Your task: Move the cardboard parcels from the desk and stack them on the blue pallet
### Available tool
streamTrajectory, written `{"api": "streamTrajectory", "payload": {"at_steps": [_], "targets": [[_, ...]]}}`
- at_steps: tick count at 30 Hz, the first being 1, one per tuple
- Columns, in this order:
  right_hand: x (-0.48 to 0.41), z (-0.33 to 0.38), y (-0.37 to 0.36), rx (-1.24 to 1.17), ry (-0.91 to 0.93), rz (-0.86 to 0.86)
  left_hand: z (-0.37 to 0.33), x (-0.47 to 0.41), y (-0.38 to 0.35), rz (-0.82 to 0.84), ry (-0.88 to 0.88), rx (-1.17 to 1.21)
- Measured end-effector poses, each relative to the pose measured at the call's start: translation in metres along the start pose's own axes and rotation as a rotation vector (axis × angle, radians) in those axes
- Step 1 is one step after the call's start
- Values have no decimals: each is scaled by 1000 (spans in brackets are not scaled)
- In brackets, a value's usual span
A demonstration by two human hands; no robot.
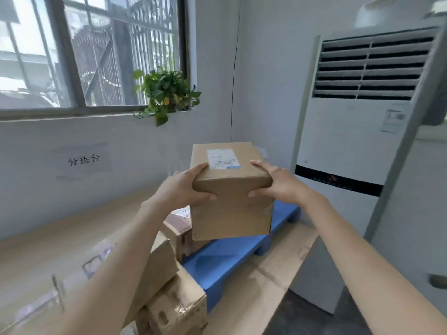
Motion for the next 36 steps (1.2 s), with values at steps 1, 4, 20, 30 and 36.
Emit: {"api": "streamTrajectory", "payload": {"at_steps": [1,4,20,30,36], "targets": [[-2,-14,9,8,-9,-11,-11,-11,-9,5,-17,2],[-7,-56,31,4,-47,-38,-40,-47,-35,25,-44,21],[-139,-254,107,29,-153,-66,-101,-274,-170,53,-96,29],[-260,-348,123,-11,-160,-27,-101,-406,-227,39,-46,45],[-321,-394,121,-17,-140,49,-89,-451,-270,31,25,105]]}}
Point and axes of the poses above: each hand's wrist, its own x-axis away from the middle knuckle, its own y-axis out of the back of the hand, z = x × y, the point moved 2 cm from there along -x, towards the middle knuckle, and after that the axes turned 1 degree about -z, right-handed, at the moved point
